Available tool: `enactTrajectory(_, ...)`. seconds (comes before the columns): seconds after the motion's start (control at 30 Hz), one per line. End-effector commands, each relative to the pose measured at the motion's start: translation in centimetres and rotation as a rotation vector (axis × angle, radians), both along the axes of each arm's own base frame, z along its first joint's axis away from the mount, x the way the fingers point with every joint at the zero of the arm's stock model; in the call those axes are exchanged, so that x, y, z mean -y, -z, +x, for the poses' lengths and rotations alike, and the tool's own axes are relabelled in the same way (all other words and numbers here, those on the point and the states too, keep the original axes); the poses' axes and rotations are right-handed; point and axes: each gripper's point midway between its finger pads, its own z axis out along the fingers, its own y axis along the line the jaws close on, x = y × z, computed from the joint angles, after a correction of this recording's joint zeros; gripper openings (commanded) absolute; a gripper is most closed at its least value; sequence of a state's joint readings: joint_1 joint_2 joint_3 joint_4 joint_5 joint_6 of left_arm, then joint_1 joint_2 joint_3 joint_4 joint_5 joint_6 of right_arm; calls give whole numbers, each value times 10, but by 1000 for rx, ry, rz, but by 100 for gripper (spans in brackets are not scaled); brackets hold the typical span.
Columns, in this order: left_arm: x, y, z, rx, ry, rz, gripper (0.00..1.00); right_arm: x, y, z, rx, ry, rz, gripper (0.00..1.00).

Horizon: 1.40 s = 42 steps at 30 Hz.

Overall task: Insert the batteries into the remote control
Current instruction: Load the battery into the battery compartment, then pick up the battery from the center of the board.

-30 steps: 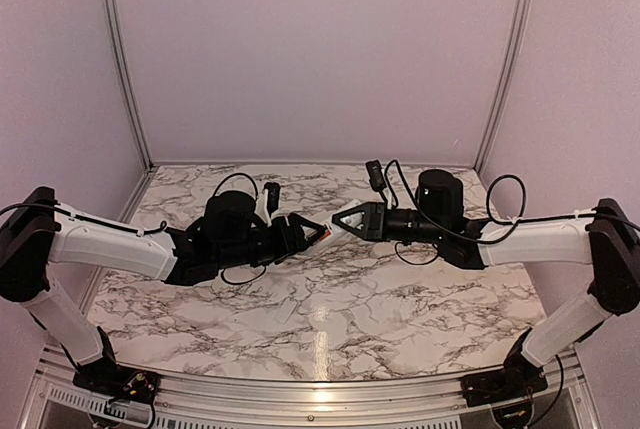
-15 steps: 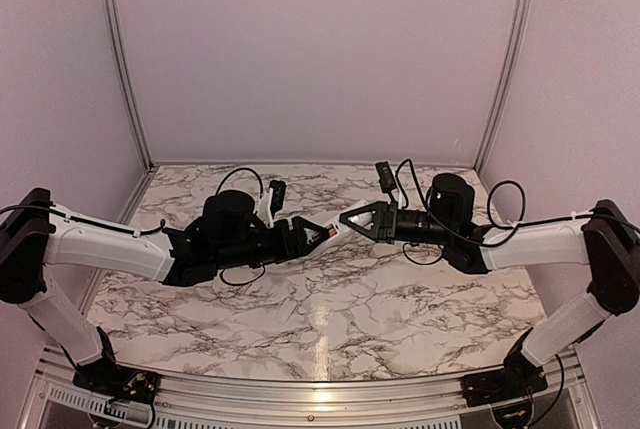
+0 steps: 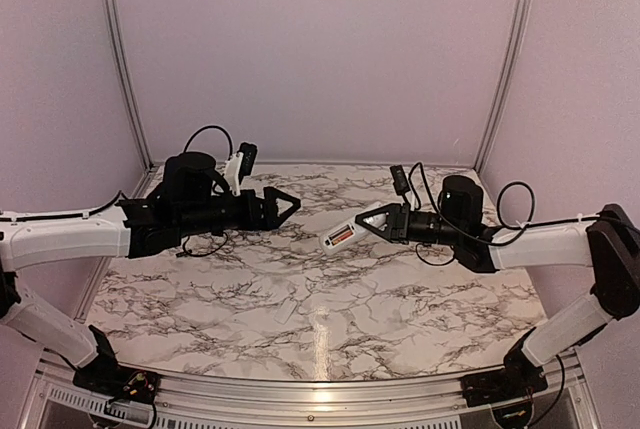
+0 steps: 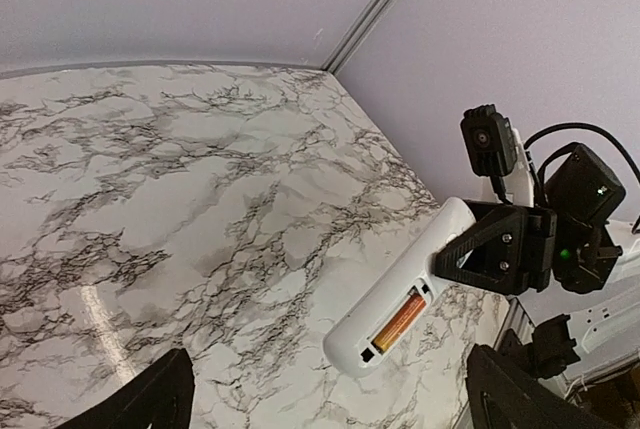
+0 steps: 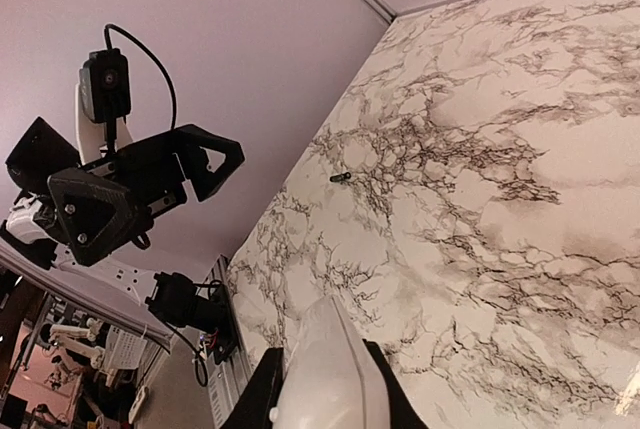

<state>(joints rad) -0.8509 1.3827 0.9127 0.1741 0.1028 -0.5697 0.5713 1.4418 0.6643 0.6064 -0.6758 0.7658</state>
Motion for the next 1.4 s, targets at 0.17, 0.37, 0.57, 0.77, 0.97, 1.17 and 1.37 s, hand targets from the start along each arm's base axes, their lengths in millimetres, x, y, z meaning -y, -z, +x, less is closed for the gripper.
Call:
enactTrajectory(0.17,-135,68,56,-121,-221,563,99,4,10,-4,27,-62,-33,0)
enactTrajectory(0.37,-189,97,74,-184,-265,876,98,-1,20,-11,9,-127,-21,0)
enactTrajectory(0.57,-233,133,79,-294,-260,1061,97,-4,24,-13,9,-160,-12,0)
enactTrajectory(0.77,-251,166,82,-381,-191,1112,93,-8,25,-15,4,-193,7,0)
enactTrajectory(0.97,-269,175,91,-424,-209,1123,87,-9,22,-16,0,-207,17,0)
enactTrajectory(1.17,-271,196,88,-482,-169,1117,79,-10,25,-15,-14,-206,21,0)
enactTrajectory(1.37,-274,210,84,-525,-152,1120,69,-13,25,-12,-18,-214,24,0)
